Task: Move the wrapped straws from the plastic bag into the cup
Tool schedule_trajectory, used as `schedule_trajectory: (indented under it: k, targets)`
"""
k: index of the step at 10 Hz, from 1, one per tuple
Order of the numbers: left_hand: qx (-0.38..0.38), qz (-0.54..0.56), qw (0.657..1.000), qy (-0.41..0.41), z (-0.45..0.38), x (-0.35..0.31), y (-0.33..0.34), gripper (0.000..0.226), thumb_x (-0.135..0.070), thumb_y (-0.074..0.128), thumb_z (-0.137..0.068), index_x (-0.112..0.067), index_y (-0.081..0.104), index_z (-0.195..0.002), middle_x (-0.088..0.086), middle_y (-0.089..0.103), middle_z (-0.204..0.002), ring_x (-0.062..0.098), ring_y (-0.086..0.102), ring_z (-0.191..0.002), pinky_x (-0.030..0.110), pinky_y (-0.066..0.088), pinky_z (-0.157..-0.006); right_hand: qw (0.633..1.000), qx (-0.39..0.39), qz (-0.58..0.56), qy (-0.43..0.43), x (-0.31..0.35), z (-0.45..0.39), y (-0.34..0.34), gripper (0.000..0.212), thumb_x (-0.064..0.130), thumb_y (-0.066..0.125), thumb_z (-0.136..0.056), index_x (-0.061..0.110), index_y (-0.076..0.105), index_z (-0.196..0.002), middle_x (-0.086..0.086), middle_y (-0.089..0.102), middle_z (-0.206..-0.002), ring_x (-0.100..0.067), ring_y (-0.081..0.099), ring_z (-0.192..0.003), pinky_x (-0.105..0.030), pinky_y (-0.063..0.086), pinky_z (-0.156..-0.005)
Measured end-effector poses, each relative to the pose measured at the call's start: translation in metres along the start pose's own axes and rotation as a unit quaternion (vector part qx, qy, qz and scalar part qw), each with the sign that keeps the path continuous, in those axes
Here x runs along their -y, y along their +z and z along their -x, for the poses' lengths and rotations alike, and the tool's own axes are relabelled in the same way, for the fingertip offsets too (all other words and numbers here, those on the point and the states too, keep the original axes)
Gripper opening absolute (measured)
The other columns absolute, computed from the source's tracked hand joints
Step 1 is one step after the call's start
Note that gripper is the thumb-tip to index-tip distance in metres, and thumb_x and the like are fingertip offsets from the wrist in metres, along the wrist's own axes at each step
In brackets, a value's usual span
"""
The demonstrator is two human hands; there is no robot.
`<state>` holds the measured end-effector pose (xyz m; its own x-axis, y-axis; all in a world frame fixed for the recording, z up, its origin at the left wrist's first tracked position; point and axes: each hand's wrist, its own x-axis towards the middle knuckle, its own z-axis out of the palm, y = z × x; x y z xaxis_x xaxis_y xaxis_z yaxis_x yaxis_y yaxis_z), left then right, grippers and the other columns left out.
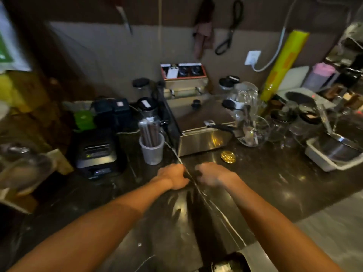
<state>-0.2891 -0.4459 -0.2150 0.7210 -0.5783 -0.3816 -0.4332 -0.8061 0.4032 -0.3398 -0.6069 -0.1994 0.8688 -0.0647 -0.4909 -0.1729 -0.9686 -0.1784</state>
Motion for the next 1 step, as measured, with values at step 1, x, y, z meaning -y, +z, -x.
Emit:
schedule_trajectory:
  k: [1]
  targets:
    - [-0.063,-0.028,0.997,-0.040,0.0187,0.0458,-0.0437,0.043,-0.046,0.060,-0.093,-0.020,0.063,-0.127,0.011,0.068,-0.129,0.033,0.065,-0.119,0.045,0.052,-0.101,0.998,-0.025,0.016,-0.054,0.0593,-0.0207,-0.0261,0.041,0.033,0.057,-0.097,0.018,0.063,-0.134,-0.015,0.064,-0.140,-0.038,0.057,-0.132,-0.049,0.049,-0.105]
